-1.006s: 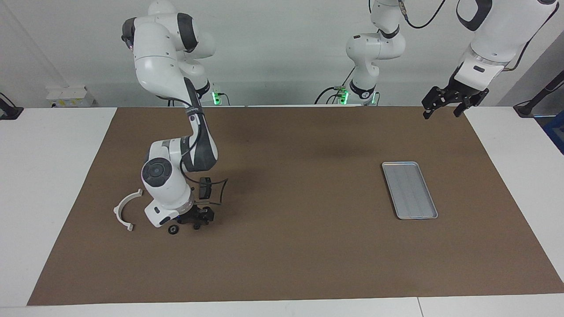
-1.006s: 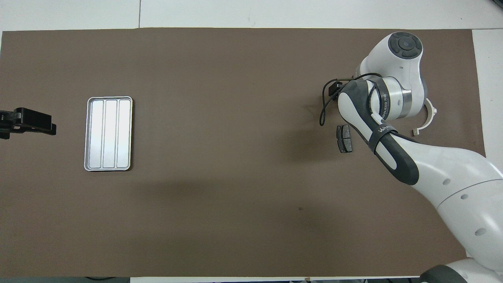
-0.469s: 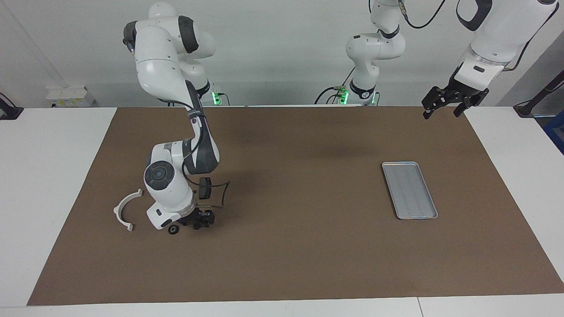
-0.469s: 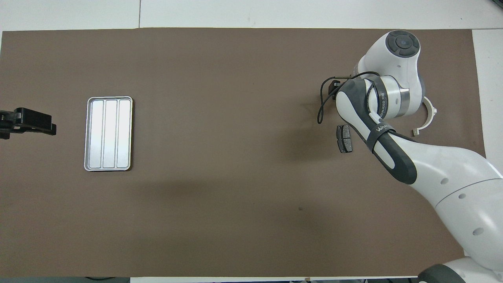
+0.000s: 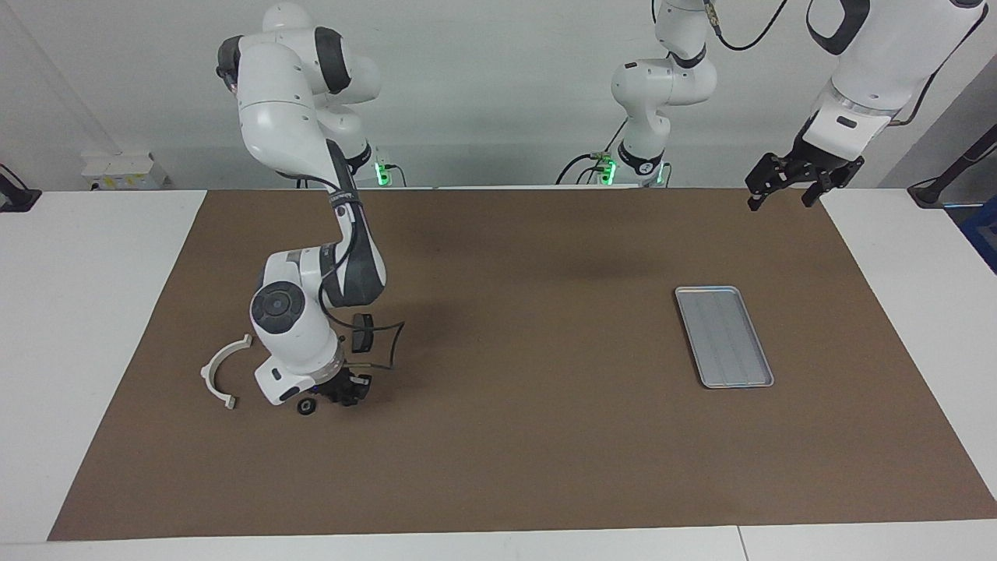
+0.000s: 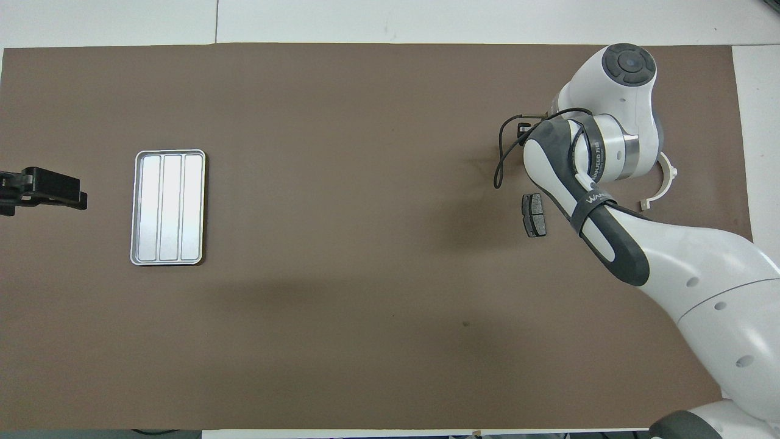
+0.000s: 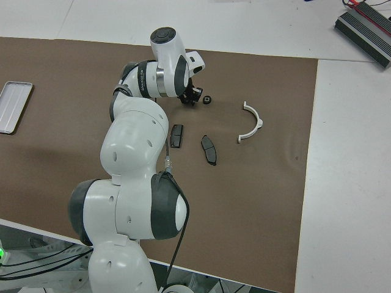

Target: Pick bearing gear from pile to tray

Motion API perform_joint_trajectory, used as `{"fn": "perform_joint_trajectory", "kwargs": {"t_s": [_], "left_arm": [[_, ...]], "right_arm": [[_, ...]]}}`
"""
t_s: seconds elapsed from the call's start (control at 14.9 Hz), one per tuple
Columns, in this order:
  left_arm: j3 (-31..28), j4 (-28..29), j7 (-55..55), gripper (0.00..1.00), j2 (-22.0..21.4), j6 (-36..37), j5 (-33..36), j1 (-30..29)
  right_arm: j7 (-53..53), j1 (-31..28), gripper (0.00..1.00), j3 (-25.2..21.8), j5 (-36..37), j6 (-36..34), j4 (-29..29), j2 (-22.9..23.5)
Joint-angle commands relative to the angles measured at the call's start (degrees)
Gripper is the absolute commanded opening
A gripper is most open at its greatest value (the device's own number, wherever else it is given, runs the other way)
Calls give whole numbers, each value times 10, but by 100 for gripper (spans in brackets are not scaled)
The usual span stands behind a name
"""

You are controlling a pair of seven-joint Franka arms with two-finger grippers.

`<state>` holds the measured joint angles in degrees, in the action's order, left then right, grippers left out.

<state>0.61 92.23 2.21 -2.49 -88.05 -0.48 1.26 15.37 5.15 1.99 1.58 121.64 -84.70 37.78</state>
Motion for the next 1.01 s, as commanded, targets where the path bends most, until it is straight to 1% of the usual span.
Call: {"fn": "perform_joint_trajectory", "kwargs": {"t_s": [0.0, 0.07, 0.27, 0.4, 0.47, 0.6, 0.74, 0.8, 0.94], "left_arm": [[-5, 16, -1, 100, -13, -5, -6, 5], [-5, 16, -1, 100, -13, -5, -7, 5], [-5, 16, 0, 100, -13, -10, -6, 5], [-5, 16, 1, 100, -14, -4, -6, 5], [-7, 15, -4, 100, -14, -5, -6, 5], [-5, 15, -5, 100, -14, -2, -6, 1], [-5, 17, 2, 100, -21, 9, -6, 6], [-4, 17, 2, 100, -21, 10, -6, 7], [-5, 18, -1, 100, -21, 3, -7, 8]], "right_arm": [[15, 0, 7, 5, 1, 25, 2, 12], [15, 0, 0, 5, 2, 24, 2, 12], [15, -1, 0, 4, 6, 15, 4, 12], [9, -4, 0, 3, 11, -17, 5, 4], [9, -3, 0, 5, 18, -51, 14, -7], [8, 1, 0, 7, 19, -141, 79, -20], [16, 24, 0, 22, 13, -242, 137, -37], [37, 43, 0, 23, 8, -283, 156, -50], [158, 94, 0, 24, -14, -328, 163, -77]]}}
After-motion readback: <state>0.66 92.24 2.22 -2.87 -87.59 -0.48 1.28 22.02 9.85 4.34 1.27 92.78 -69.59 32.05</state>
